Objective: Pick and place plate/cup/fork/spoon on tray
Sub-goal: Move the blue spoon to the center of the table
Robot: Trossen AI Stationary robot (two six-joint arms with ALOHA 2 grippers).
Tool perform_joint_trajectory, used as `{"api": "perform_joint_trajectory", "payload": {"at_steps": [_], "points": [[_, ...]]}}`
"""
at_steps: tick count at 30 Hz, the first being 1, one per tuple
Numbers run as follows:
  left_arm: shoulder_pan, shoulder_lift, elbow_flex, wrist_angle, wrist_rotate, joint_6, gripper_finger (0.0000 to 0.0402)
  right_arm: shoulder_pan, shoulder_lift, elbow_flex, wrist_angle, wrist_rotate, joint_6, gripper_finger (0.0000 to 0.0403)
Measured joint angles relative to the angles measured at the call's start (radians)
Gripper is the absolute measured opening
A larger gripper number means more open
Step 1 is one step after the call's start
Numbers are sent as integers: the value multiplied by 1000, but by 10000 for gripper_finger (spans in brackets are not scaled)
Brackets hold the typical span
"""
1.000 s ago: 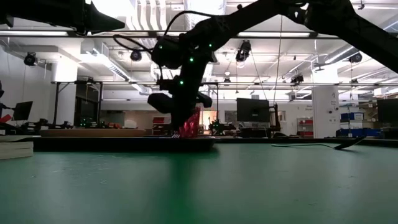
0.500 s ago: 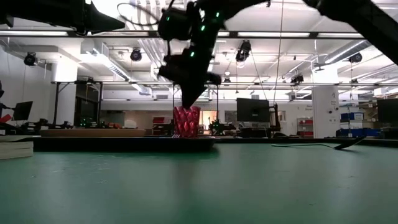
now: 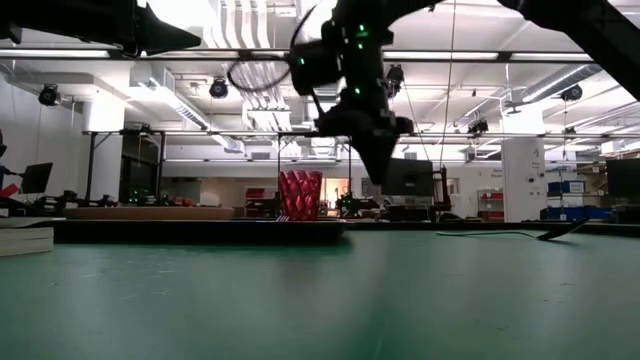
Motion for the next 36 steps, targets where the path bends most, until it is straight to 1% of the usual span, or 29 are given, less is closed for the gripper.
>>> {"api": "perform_joint_trajectory", "payload": {"at_steps": [10, 13, 16, 24, 28, 31, 36], "points": [[0, 0, 0, -11, 0, -25, 4, -64, -17, -194, -5, 6, 49, 9], [0, -1, -1, -22, 0, -25, 4, -73, -39, -250, -3, 54, 59, 9], [0, -1, -1, -21, 0, -25, 4, -83, -75, -318, 4, 72, 70, 9], [0, 0, -1, -22, 0, -25, 4, -107, -234, -577, 193, 73, 95, 9], [0, 0, -1, -22, 0, -25, 4, -124, -302, -664, 261, 55, 128, 11], [0, 0, -1, -22, 0, -25, 4, -132, -345, -712, 273, 51, 154, 28], [0, 0, -1, -22, 0, -25, 4, -133, -381, -791, 295, 51, 187, 86]]}}
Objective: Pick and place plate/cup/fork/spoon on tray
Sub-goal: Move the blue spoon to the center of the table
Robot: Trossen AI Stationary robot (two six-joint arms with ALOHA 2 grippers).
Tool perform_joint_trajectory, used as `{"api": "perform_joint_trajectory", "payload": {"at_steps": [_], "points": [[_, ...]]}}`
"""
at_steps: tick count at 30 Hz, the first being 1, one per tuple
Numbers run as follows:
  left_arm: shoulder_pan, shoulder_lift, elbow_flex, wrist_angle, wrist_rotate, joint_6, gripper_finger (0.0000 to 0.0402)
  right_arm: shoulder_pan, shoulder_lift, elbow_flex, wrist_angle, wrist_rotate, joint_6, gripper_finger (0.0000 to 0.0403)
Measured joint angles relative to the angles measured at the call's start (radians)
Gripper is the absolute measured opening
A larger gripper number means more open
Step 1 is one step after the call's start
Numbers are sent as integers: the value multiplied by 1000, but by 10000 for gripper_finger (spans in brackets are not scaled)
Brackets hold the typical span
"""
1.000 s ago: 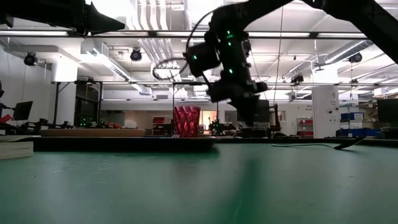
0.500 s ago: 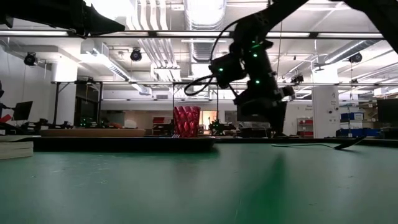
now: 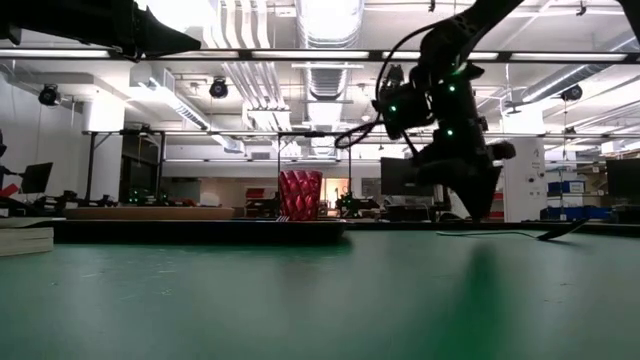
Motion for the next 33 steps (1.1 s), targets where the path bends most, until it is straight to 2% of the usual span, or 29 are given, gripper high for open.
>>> {"api": "perform_joint_trajectory", "payload": {"at_steps": [6, 13, 17, 25, 33], "points": [[0, 0, 0, 0, 0, 0, 4, 0, -7, -94, 51, -1, -3, 143], [0, 0, 0, 1, 0, 0, 4, 0, -12, -156, 106, -18, -47, 148], [-1, 0, 0, 2, 0, 0, 4, -1, -12, -161, 126, -37, -54, 124], [0, 0, 0, 3, 0, 0, 4, 0, -11, -163, 152, -57, -56, 18], [0, 0, 0, 3, 0, -1, 4, 7, -82, -140, 148, -55, -55, 10]]}}
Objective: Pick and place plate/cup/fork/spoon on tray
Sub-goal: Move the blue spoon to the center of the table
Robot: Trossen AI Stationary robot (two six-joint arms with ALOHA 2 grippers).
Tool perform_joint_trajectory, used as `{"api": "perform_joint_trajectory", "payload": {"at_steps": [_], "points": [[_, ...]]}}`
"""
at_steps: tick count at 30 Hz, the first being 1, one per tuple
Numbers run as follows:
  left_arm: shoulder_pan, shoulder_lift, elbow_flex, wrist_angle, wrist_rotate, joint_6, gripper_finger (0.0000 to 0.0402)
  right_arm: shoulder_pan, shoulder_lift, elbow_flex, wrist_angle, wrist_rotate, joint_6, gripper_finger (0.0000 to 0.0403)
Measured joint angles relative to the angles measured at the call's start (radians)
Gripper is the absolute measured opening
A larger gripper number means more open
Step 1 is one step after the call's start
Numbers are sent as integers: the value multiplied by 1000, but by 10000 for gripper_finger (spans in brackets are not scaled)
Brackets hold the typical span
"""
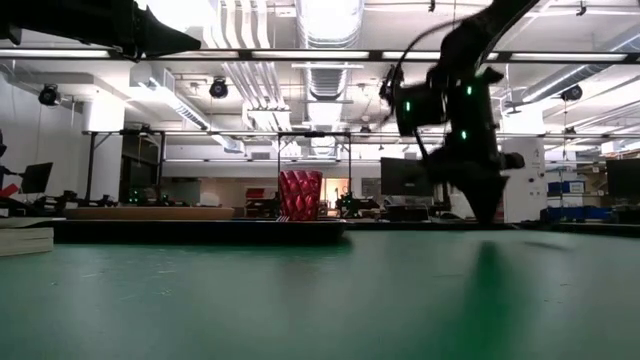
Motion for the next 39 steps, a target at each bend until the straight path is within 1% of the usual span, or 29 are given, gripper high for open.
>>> {"api": "perform_joint_trajectory", "payload": {"at_steps": [4, 9, 14, 16, 18, 20, 23, 25, 28, 32, 35, 39], "points": [[1, 0, 0, 0, 0, 0, 4, 30, -68, 39, -12, 6, 0, 10], [0, 14, 0, 1, 0, -2, 4, 114, -143, 115, -15, 49, 3, 9], [0, 51, 0, 20, 0, -20, 4, 226, -154, 218, -9, 104, -15, 9], [0, 74, 0, 59, 3, -61, 4, 271, -145, 253, -3, 107, -87, 9], [-1, 96, 0, 94, 40, -94, 4, 313, -123, 279, 6, 110, -180, 9], [-3, 117, 3, 123, 103, -141, 4, 351, -97, 301, 24, 109, -253, 9], [-19, 151, 15, 138, 195, -266, 4, 404, -53, 341, 47, 104, -349, 9], [-47, 178, 12, 136, 222, -348, 4, 436, -18, 366, 53, 104, -415, 9], [-112, 244, 5, 132, 215, -444, 4, 479, 51, 402, 59, 87, -509, 9], [-205, 339, 17, 134, 123, -546, 4, 525, 147, 455, 65, 7, -624, 9], [-263, 402, 35, 137, 66, -616, 4, 553, 228, 501, 60, 2, -691, 9], [-329, 480, 62, 136, 48, -695, 4, 579, 322, 558, 41, 2, -763, 9]]}}
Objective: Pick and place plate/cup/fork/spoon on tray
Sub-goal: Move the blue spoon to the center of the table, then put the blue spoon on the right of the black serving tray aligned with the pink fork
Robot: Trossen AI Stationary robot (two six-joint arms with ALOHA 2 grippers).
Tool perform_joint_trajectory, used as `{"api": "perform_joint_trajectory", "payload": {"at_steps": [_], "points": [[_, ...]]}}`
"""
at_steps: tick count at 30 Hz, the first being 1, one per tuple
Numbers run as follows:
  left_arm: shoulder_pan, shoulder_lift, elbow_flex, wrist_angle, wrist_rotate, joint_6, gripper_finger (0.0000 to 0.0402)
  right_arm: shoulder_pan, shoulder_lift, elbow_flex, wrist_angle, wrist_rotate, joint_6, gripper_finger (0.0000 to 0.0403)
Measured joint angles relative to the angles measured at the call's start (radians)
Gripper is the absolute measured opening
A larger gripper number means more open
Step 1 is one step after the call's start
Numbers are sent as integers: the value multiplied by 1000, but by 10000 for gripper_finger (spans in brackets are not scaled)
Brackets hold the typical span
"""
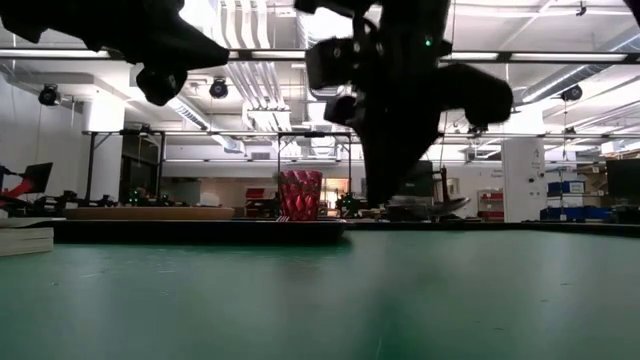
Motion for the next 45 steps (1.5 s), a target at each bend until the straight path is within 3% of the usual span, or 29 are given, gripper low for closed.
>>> {"api": "perform_joint_trajectory", "payload": {"at_steps": [8, 14, 26, 36, 40, 45], "points": [[-92, 169, 80, -2, -29, -117, 4, 15, 145, 101, -99, 4, -93, 9], [-111, 276, 157, -14, -27, -117, 4, 15, 175, 134, -124, 4, -90, 16], [-115, 277, 180, -32, -32, -169, 4, 24, 162, 137, -189, 103, -20, 95], [-127, 344, 213, -40, -53, -224, 4, 89, -110, 4, -123, 187, 85, 92], [-127, 427, 279, -48, -57, -221, 4, 110, -277, -128, 25, 215, 95, 91], [-126, 550, 421, -181, -63, -222, 3, 112, -492, -336, 265, 216, 81, 93]]}}
